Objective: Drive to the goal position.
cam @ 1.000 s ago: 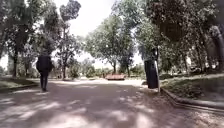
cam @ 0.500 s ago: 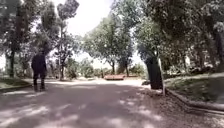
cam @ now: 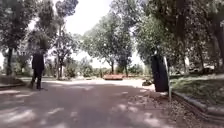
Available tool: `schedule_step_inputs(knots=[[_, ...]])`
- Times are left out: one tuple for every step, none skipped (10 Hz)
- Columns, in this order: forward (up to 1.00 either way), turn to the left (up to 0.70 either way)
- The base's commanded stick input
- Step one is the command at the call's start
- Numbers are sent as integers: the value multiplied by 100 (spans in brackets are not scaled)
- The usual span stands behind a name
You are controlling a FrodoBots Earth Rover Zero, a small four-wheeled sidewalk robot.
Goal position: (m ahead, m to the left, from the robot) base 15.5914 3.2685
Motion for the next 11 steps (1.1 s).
schedule_step_inputs(knots=[[70, 24], [70, 35], [70, 35], [70, 35], [70, 35], [70, 35], [70, 35], [70, 35], [70, 35], [70, 35], [70, 35]])
